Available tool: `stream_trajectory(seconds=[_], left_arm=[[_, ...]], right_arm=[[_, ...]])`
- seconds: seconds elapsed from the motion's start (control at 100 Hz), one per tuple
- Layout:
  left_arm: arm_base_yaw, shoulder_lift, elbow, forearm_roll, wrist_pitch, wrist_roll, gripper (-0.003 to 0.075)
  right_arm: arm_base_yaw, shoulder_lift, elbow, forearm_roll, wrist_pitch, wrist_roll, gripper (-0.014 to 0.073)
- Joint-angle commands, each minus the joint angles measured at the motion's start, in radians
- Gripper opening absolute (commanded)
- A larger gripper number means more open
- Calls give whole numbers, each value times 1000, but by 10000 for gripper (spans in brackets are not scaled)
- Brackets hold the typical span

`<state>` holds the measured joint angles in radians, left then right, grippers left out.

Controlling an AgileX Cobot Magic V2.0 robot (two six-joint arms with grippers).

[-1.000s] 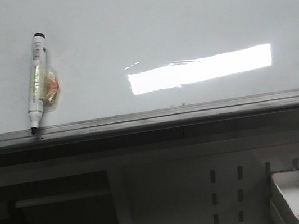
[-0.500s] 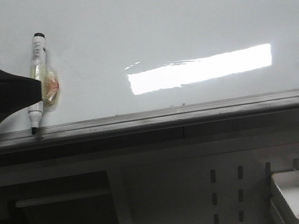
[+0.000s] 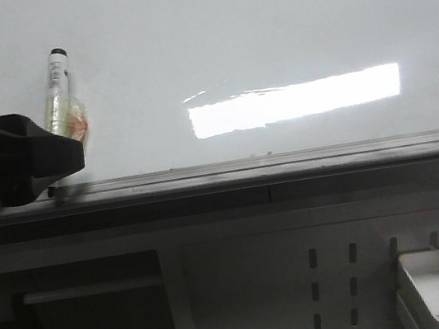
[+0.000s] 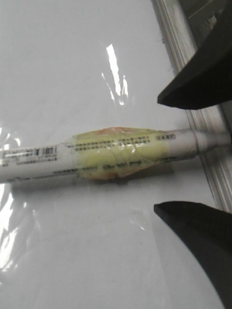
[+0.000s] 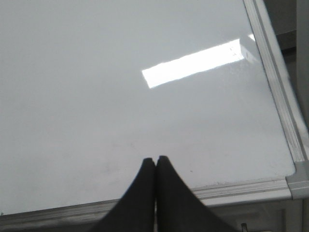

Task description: Write number 4 on whiteboard

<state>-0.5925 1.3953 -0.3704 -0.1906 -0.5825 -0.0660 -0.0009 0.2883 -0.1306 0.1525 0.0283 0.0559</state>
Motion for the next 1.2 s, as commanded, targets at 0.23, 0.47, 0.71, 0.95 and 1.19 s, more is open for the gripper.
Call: stream_trajectory(seconds=[0.23, 0.47, 0.71, 0.95, 1.19], left_arm=[[-3, 7, -23, -32, -30, -9, -20], [-3, -21, -21, 92, -33, -9, -20], [-3, -187, -17, 488, -22, -9, -20], [-3, -323, -17, 844, -8, -9, -20], [-3, -335, -17, 1058, -12, -9, -20]], right_arm=[[-6, 16, -43, -1, 7, -3, -64], [76, 33, -105, -3, 104, -35, -64], [352, 162, -211, -5, 156, -165, -64], [606, 374, -406, -5, 204, -165, 246], [780, 538, -539, -3, 200, -165, 421]])
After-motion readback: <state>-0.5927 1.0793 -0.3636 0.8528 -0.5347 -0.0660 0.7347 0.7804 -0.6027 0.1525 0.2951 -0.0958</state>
